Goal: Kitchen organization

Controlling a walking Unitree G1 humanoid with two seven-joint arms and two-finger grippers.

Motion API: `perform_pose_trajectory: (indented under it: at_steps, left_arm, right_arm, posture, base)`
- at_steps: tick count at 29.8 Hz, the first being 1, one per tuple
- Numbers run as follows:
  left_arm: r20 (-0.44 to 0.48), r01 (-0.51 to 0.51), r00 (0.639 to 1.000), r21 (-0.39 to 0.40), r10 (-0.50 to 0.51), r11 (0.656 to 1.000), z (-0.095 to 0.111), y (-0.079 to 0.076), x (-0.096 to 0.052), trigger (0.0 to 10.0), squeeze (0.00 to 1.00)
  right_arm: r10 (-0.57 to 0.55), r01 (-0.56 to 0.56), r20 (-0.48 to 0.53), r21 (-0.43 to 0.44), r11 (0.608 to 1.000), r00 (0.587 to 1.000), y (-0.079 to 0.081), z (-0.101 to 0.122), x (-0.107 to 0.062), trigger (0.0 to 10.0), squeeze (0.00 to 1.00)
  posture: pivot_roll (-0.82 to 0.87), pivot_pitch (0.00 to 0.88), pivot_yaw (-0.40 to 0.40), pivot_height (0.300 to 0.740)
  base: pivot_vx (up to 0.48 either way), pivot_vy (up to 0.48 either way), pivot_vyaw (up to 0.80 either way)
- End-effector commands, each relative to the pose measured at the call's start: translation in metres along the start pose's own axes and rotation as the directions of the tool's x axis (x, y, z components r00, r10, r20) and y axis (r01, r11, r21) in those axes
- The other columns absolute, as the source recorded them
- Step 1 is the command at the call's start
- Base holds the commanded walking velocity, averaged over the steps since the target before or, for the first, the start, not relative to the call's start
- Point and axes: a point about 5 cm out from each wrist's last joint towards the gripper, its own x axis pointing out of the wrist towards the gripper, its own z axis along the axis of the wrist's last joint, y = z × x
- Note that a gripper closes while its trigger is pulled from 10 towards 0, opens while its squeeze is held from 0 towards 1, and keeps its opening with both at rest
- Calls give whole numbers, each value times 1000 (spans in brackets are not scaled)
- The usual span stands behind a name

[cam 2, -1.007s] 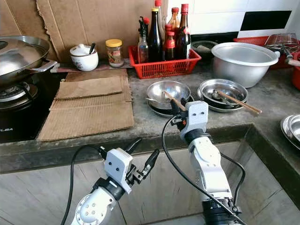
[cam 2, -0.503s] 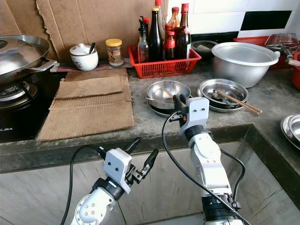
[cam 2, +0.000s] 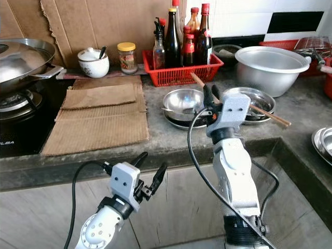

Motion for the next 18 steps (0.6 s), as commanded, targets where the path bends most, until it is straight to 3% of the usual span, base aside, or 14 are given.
perform_pose_trajectory:
  at_steps: [1, 4, 5, 6, 7, 18]
  left_arm:
    - [-21, -5, 1000, 8, 5, 1000, -3, 1, 0, 10000, 0]
    - [-20, -5, 1000, 2, 5, 1000, -4, 2, 0, 10000, 0]
    - [-21, -3, 1000, 3, 3, 1000, -4, 1, 0, 10000, 0]
    - [-21, -3, 1000, 3, 3, 1000, -4, 1, 0, 10000, 0]
    - [-22, 1, 1000, 6, -1, 1000, -5, 1, 0, 10000, 0]
    - [-34, 24, 999, 12, -23, 1000, -8, 1, -1, 10000, 0]
  right_arm:
    - [-25, 25, 18, 6, 1000, 1000, 0, 7, -2, 0, 0]
    - [-36, 36, 18, 7, 999, 999, 1, 8, -6, 0, 0]
    - [-38, 38, 16, 10, 999, 999, 1, 8, -7, 3725, 0]
    - [-38, 38, 16, 10, 999, 999, 1, 8, -7, 3725, 0]
    - [-39, 39, 12, 10, 999, 999, 2, 8, -7, 10000, 0]
    - [-31, 30, 19, 7, 1000, 999, 0, 11, -5, 10000, 0]
  posture:
    - [118, 0, -24, 740]
    - [114, 0, -15, 740]
    - [114, 0, -17, 740]
    - [114, 0, -17, 740]
    - [111, 0, -14, 740]
    - [110, 0, -10, 740]
  base:
    - [0, 0, 0]
    - [0, 0, 0]
    - [0, 0, 0]
    - [0, 0, 0]
    - [-244, 0, 0]
    - [-390, 0, 0]
